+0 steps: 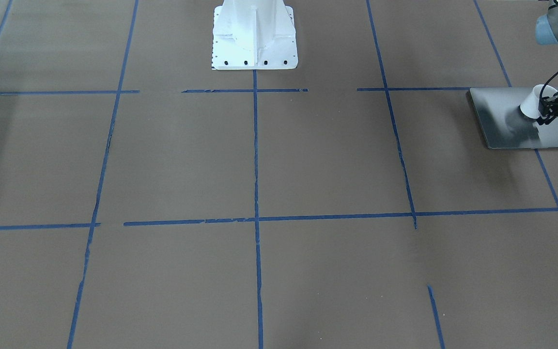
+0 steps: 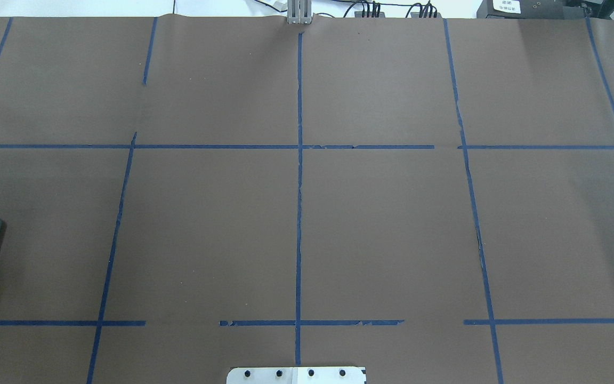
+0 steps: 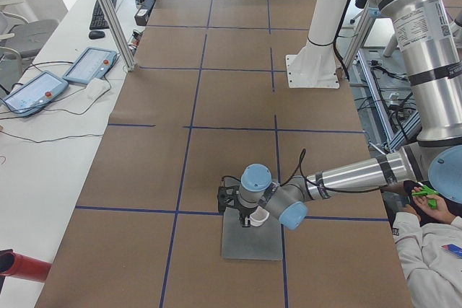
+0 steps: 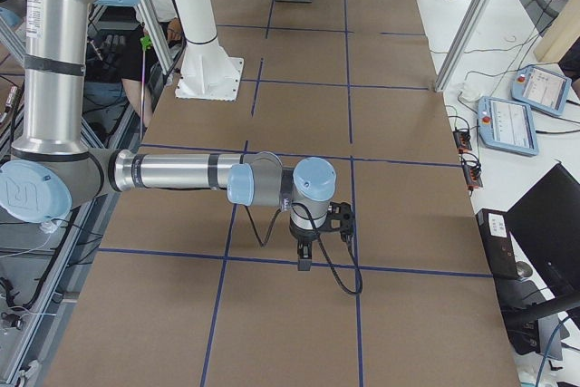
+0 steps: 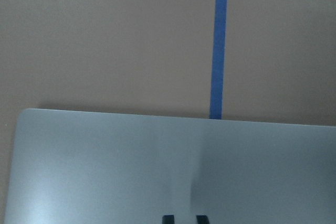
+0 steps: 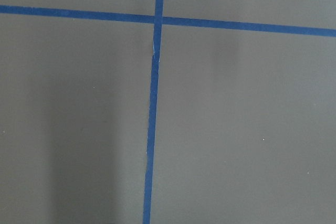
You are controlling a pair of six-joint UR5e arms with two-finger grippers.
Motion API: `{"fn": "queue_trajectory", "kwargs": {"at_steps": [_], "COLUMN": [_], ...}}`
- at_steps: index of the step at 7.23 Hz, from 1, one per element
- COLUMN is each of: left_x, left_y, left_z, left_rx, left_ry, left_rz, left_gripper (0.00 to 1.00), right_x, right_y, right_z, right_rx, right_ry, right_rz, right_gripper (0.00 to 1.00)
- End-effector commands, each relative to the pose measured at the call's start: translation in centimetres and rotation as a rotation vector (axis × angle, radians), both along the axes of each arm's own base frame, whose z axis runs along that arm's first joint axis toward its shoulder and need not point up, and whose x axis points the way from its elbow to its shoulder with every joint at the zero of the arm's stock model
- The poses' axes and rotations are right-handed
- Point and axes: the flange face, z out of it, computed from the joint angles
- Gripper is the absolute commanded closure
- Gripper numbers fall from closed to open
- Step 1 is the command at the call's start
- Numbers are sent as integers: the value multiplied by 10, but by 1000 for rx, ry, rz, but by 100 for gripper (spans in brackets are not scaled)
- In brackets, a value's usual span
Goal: Place cup on laptop
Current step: 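Lower the held mug onto the laptop and open the left gripper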
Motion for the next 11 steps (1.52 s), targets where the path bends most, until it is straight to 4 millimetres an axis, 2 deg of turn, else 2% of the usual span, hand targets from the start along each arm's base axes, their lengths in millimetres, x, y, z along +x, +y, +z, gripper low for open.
{"fn": "queue_trajectory", "kwargs": {"at_steps": [1,2,3,4,5,6,8,9,10,11], "left_x": [11,12,11,11,11,12,17,-3,-44,-73], "left_y": [-18,-23,-20,-20,-20,-20,-22,-24,-30,-36], "left_z": [-11,-13,-5,-3,-4,-8,-43,-46,-44,-46], "left_rx": [37,44,34,31,33,35,67,80,145,160], "left_ry": [13,10,3,1,1,11,126,152,123,83], "left_rz": [12,12,12,14,14,19,113,126,97,106], "left_gripper": [100,100,100,37,0,0,0,0,0,0], "right_x": [0,0,0,0,0,0,0,0,0,0], "right_y": [0,0,0,0,0,0,0,0,0,0], "right_z": [0,0,0,0,0,0,0,0,0,0], "right_rx": [-1,-1,-1,1,-1,1,1,1,-1,1], "right_ry": [0,0,1,0,0,0,0,0,1,0], "right_rz": [0,0,0,0,0,0,0,0,0,0], "right_gripper": [0,0,0,0,0,0,0,0,0,0]}}
